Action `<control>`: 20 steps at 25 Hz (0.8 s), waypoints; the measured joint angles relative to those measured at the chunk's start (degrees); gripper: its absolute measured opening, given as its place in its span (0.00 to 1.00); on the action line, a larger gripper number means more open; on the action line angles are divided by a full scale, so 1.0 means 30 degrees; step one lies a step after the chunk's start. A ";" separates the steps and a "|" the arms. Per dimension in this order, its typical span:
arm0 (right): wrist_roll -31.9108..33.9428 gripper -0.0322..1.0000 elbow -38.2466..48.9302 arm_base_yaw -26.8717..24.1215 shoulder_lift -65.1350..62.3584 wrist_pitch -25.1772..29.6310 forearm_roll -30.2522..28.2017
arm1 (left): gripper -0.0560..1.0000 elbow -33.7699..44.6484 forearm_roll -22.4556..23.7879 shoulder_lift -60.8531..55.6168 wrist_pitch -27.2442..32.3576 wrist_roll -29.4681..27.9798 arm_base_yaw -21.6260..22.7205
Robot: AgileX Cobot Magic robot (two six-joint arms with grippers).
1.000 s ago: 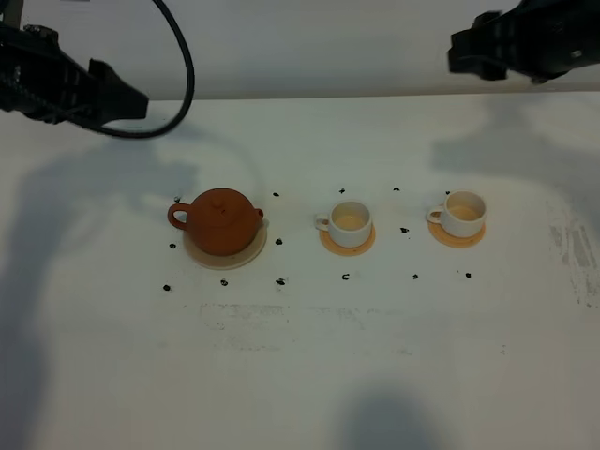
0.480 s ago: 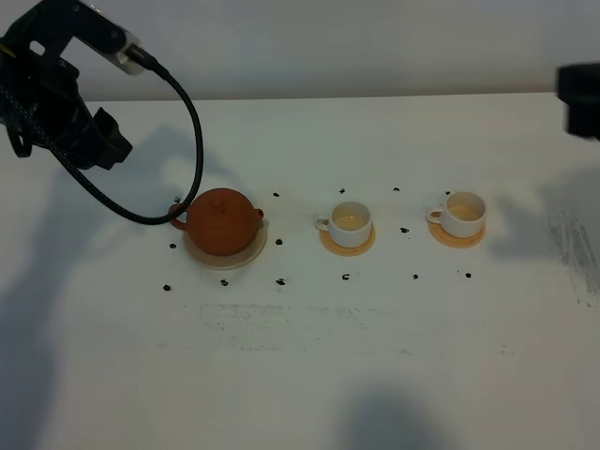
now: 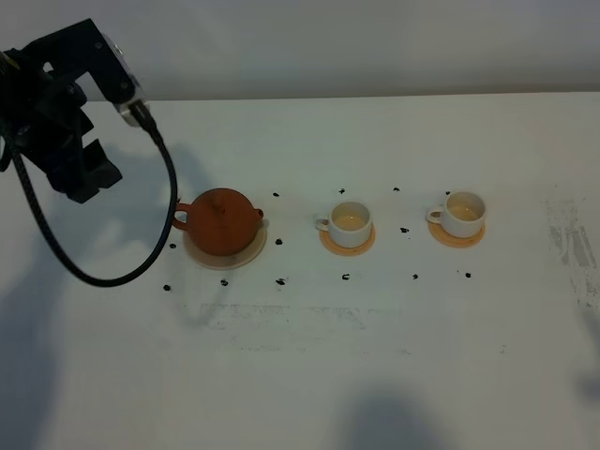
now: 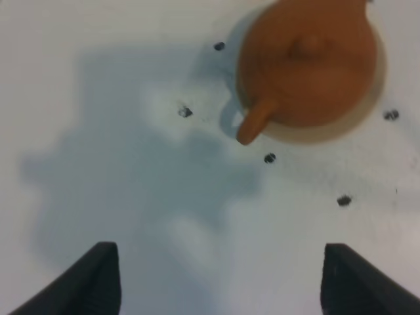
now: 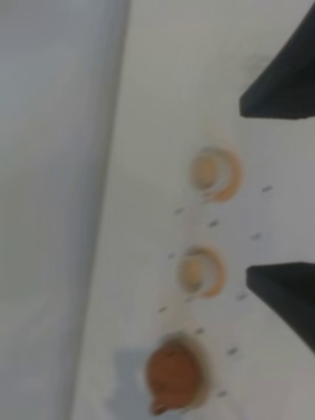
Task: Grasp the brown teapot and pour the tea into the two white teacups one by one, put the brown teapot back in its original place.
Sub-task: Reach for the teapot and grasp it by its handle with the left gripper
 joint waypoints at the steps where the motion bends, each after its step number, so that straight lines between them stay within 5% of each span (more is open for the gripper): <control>1: 0.0000 0.52 0.0015 0.0000 -0.0476 0.0660 -0.0181 | 0.63 0.0000 0.0004 0.0000 0.0136 0.0342 0.0000; 12: 0.0000 0.52 0.3932 0.0000 -0.3536 0.1897 -0.0386 | 0.57 0.0000 0.0023 0.0000 0.0900 0.3949 0.0000; 20: 0.0000 0.52 0.6984 0.0000 -0.5741 0.1453 -0.0202 | 0.56 0.0000 0.0023 0.0000 0.0335 0.4322 0.0000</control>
